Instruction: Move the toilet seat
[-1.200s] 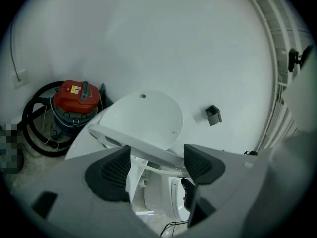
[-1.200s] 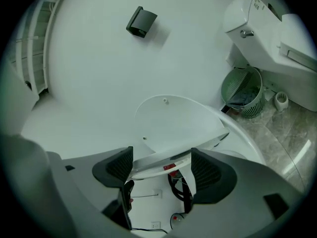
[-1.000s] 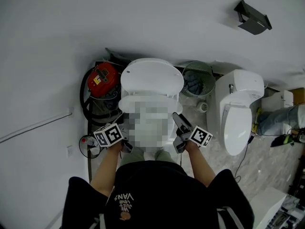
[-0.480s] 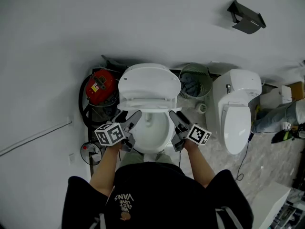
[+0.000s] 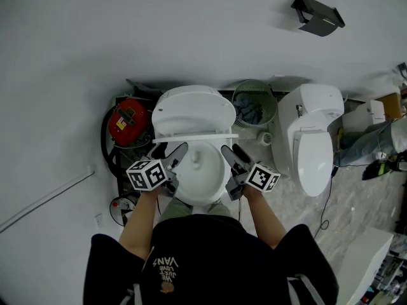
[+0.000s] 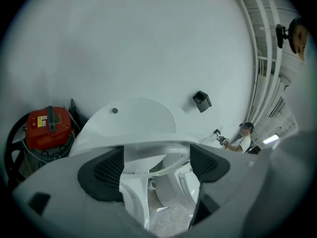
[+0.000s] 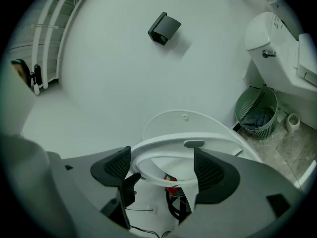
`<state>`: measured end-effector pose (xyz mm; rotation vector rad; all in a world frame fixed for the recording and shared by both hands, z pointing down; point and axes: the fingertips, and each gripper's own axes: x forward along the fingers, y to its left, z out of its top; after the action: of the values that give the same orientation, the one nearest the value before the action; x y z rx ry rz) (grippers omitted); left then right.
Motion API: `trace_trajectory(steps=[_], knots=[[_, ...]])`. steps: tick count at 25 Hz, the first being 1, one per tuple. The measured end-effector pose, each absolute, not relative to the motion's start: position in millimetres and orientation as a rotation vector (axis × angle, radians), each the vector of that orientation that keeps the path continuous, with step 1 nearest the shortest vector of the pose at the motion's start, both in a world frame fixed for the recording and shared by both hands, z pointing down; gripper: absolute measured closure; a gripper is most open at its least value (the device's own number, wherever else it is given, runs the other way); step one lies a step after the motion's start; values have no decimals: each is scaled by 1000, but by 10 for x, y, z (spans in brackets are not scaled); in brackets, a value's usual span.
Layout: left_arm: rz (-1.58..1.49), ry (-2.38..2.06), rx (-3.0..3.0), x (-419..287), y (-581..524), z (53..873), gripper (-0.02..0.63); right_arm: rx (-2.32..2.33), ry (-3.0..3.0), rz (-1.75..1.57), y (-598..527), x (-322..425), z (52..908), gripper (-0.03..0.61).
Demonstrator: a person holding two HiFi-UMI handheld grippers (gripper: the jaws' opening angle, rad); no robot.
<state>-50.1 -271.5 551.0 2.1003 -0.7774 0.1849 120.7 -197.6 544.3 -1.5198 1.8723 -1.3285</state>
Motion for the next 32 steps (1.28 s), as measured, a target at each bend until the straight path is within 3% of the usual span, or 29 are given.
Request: trace_trajectory(steps=[6,14,32], knots=[[244,-765,2161,-449,-2855,5527,195,-1578,1834,-1300,-1927,1230,5438,215],[306,-765,2217,-346,-3107,5539,195,-1684,1816,-1203,-1887,1350,5345,299],[342,-761,2277,-227,-3479,5551,195,-1711,1813,-1168,-1817,1337,5226,334]])
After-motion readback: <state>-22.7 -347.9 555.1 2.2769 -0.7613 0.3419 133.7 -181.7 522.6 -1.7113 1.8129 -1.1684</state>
